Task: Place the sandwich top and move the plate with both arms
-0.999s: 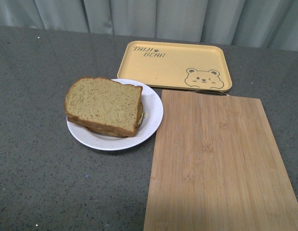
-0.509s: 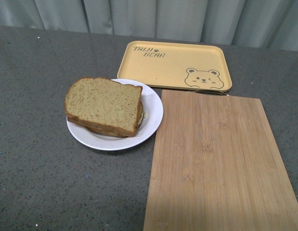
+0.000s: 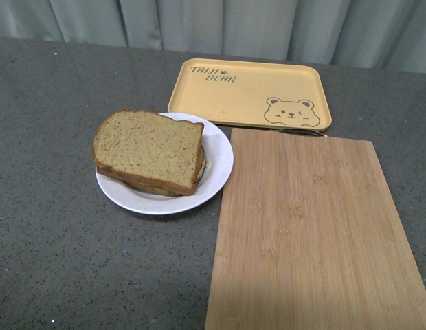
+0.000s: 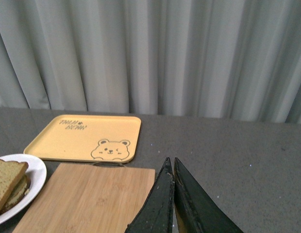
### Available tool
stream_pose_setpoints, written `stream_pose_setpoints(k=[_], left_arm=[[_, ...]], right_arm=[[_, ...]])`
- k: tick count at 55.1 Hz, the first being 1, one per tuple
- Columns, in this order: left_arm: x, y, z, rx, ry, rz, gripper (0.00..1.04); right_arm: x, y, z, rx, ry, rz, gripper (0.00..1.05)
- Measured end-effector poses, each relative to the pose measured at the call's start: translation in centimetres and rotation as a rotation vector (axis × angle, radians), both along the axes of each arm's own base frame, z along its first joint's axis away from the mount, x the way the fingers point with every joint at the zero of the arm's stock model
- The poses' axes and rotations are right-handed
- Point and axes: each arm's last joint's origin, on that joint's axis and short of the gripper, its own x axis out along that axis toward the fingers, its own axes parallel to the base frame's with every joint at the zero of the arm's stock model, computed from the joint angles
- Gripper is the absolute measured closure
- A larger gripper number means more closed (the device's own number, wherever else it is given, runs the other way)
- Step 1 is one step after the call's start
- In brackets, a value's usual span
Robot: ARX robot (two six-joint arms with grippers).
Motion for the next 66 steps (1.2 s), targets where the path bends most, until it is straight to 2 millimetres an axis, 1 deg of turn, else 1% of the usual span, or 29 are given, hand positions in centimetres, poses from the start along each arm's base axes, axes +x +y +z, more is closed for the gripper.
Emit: stream_pose_setpoints(k=[2,3,7,13,14,18,29,31,34,38,40,41,43,47,49,56,59,63,66], left_arm=[[0.0,0.0,0.0,0.0,0.0,0.0,0.07],[0.0,0.0,0.0,0.0,0.0,0.0,0.07],[0.0,0.0,0.0,0.0,0.0,0.0,0.07],[0.0,0.0,0.0,0.0,0.0,0.0,0.07],[0.0,0.0,0.0,0.0,0.0,0.0,0.07],[0.0,0.0,0.0,0.0,0.0,0.0,0.07],[0.0,0.0,0.0,0.0,0.0,0.0,0.07],[0.0,0.0,0.0,0.0,0.0,0.0,0.07],[0.0,0.0,0.0,-0.003,0.002,0.001,0.07],[0.3,-0.1,-0.2,-0.103,0.207,0.019,0.07],[0.9,-0.1,-0.4,-0.183,0.32,0.03,0.07],[1.1,-0.2,-0.4,-0.204,0.339,0.033,0.07],[2.0,-0.2,-0.7,-0.288,0.403,0.034,0.07],[3.6,-0.4,-1.1,-0.415,0.472,0.039,0.07],[4.7,-0.5,-1.4,-0.478,0.507,0.038,0.07],[7.9,-0.7,-2.6,-0.614,0.592,0.037,0.07],[9.5,-0.9,-3.5,-0.669,0.648,0.049,0.07],[10.9,-1.0,-4.7,-0.704,0.715,0.071,0.07],[12.2,-1.1,-6.2,-0.75,0.788,0.095,0.07]], right_arm=[[0.0,0.0,0.0,-0.002,0.001,0.0,1.02],[0.0,0.0,0.0,-0.002,0.001,0.0,0.99],[0.0,0.0,0.0,-0.002,0.002,0.0,0.8],[0.0,0.0,0.0,-0.002,0.002,0.0,0.6],[0.0,0.0,0.0,-0.002,0.002,0.0,0.55],[0.0,0.0,0.0,-0.002,0.002,0.0,0.44],[0.0,0.0,0.0,-0.002,0.002,0.0,0.11],[0.0,0.0,0.0,0.0,0.002,0.0,0.07],[0.0,0.0,0.0,-0.001,0.002,0.0,0.09],[0.0,0.0,0.0,-0.001,0.002,0.0,0.1],[0.0,0.0,0.0,-0.001,0.002,0.0,0.09],[0.0,0.0,0.0,-0.001,0.002,0.0,0.09],[0.0,0.0,0.0,-0.001,0.002,0.0,0.09],[0.0,0.0,0.0,-0.001,0.002,0.0,0.09],[0.0,0.0,0.0,-0.001,0.002,0.0,0.09],[0.0,0.0,0.0,-0.001,0.002,0.0,0.09],[0.0,0.0,0.0,-0.001,0.002,0.0,0.09],[0.0,0.0,0.0,-0.001,0.002,0.0,0.09],[0.0,0.0,0.0,-0.001,0.002,0.0,0.09]])
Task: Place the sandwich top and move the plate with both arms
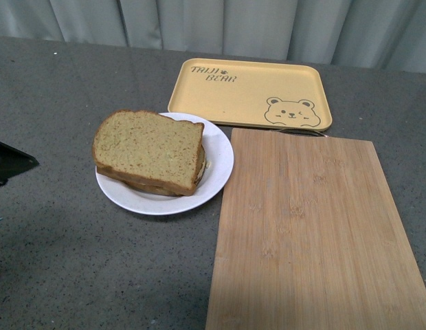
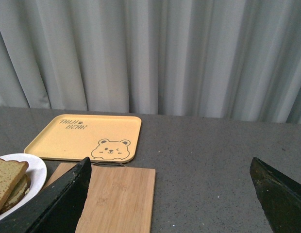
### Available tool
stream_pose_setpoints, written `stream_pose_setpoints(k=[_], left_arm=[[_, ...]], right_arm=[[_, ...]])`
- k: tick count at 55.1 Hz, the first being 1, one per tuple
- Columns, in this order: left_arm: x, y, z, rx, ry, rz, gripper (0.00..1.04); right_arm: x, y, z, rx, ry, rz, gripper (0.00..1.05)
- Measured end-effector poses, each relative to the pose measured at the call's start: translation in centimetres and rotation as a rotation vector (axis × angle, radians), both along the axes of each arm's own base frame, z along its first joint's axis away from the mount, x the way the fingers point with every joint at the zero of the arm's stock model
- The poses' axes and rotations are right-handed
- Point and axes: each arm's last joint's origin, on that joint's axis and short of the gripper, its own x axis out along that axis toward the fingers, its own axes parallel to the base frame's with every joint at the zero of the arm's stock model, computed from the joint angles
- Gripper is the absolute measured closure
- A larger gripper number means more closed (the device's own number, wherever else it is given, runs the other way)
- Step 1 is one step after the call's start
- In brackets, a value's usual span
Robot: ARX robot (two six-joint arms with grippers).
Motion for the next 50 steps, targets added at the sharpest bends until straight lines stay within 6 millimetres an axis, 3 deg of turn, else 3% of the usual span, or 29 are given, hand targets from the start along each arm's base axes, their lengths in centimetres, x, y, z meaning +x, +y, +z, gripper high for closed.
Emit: stream_pose_setpoints(k=[8,19,38,41,50], left_arm=[[2.2,-0.9,-2.3,-0.037,0.099,-0.025,0.07],[5.0,-3.1,-3.9,-0.093,0.134,-0.058,0.07],[6.4,-5.5,-5.2,-0.113,0.175,-0.109,0.07],[6.6,-6.1,-5.5,-0.103,0.195,-0.122,0.15],[7.5,-7.3,-6.9,-0.113,0.251,-0.125,0.54]], right_arm=[[0.0,0.0,0.0,0.0,0.0,0.0,0.09],[0.0,0.0,0.0,0.0,0.0,0.0,0.09],[0.0,0.0,0.0,0.0,0.0,0.0,0.09],[0.0,0.0,0.0,0.0,0.0,0.0,0.09],[0.0,0.0,0.0,0.0,0.0,0.0,0.09]])
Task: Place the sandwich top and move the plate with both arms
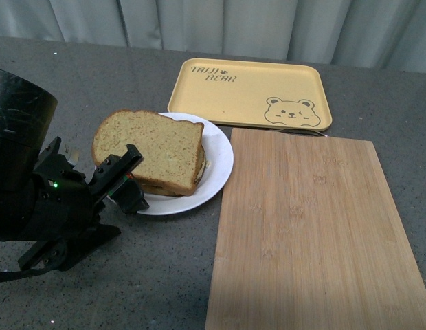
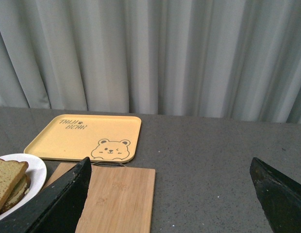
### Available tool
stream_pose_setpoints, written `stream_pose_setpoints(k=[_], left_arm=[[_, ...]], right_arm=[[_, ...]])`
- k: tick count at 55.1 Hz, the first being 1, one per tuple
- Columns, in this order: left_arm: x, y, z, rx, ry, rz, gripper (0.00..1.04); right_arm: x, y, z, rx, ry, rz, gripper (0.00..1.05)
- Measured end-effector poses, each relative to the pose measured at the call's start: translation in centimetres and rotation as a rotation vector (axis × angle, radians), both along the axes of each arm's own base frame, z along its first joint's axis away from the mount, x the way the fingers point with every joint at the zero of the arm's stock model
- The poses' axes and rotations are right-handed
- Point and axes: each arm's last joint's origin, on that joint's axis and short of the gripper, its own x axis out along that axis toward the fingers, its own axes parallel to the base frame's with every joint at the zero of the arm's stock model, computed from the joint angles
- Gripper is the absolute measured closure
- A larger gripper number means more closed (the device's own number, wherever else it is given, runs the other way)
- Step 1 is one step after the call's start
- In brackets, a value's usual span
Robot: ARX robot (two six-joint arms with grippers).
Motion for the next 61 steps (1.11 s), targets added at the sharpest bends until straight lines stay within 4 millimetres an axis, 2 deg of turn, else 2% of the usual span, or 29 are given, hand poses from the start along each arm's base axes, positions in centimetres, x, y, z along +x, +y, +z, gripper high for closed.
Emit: stream_pose_setpoints(k=[5,8,10,20,31,44,51,57,61], left_arm=[[0.8,-0.2,0.0,-0.015,-0.004,0.018,0.67],[1.4,-0.4,-0.1,-0.036,-0.001,0.037,0.79],[1.6,-0.4,0.0,-0.044,0.0,0.05,0.84],[2.5,-0.4,0.8,-0.103,-0.013,0.076,1.0],[2.0,0.0,1.4,-0.178,-0.038,0.1,1.0],[0.2,0.3,2.7,-0.336,-0.066,0.155,1.01],[0.1,-0.3,3.9,-0.416,-0.093,0.175,1.01],[1.5,-2.1,5.0,-0.445,-0.11,0.143,1.01],[3.5,-3.4,5.4,-0.451,-0.119,0.12,1.01]], right_arm=[[0.0,0.0,0.0,0.0,0.0,0.0,0.09],[0.0,0.0,0.0,0.0,0.0,0.0,0.09],[0.0,0.0,0.0,0.0,0.0,0.0,0.09],[0.0,0.0,0.0,0.0,0.0,0.0,0.09],[0.0,0.0,0.0,0.0,0.0,0.0,0.09],[0.0,0.0,0.0,0.0,0.0,0.0,0.09],[0.0,0.0,0.0,0.0,0.0,0.0,0.09],[0.0,0.0,0.0,0.0,0.0,0.0,0.09],[0.0,0.0,0.0,0.0,0.0,0.0,0.09]])
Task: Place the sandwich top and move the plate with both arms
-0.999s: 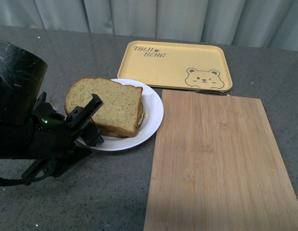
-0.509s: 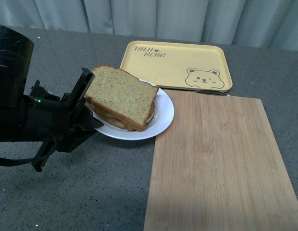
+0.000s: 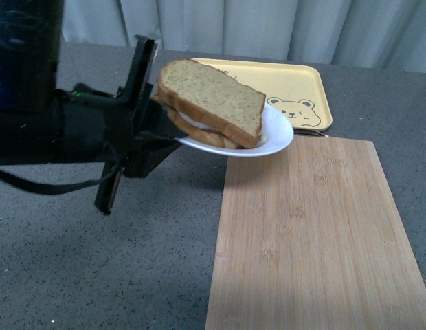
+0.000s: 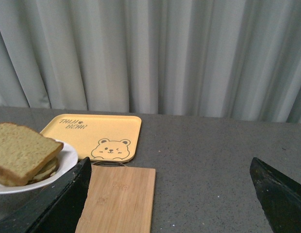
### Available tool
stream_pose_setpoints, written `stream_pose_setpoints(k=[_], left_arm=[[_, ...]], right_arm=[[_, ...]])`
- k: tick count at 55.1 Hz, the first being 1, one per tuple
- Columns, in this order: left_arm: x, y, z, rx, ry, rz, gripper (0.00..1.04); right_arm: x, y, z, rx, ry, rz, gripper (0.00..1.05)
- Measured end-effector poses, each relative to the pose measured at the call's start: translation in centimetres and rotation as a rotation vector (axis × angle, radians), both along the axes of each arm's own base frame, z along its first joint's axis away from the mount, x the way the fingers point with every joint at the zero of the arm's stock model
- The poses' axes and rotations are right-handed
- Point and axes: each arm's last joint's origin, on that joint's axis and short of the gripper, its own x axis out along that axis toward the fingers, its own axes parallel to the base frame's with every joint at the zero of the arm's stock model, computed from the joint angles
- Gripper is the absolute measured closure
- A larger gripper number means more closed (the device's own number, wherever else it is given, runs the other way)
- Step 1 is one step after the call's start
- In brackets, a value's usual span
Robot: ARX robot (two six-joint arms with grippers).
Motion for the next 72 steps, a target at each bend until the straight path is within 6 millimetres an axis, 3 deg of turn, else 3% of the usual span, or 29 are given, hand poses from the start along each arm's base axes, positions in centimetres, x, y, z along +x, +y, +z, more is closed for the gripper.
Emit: stream_pose_setpoints(k=[14,26,52,67,72], left_arm=[[5.9,-2.5,-0.1,-0.006,-0.022,0.0,1.01],[9.1,-3.6,-0.4,-0.038,-0.046,-0.016,1.01],[13.4,-5.6,-4.4,-0.145,-0.049,-0.04,1.01],[14.0,-5.8,-5.6,-0.16,-0.03,-0.031,1.01],[14.0,-5.6,-5.5,-0.162,-0.033,-0.033,0.84]], right_arm=[[0.0,0.0,0.0,0.0,0.0,0.0,0.09],[0.0,0.0,0.0,0.0,0.0,0.0,0.09],[0.0,0.0,0.0,0.0,0.0,0.0,0.09],[0.0,0.0,0.0,0.0,0.0,0.0,0.09],[0.0,0.0,0.0,0.0,0.0,0.0,0.09]])
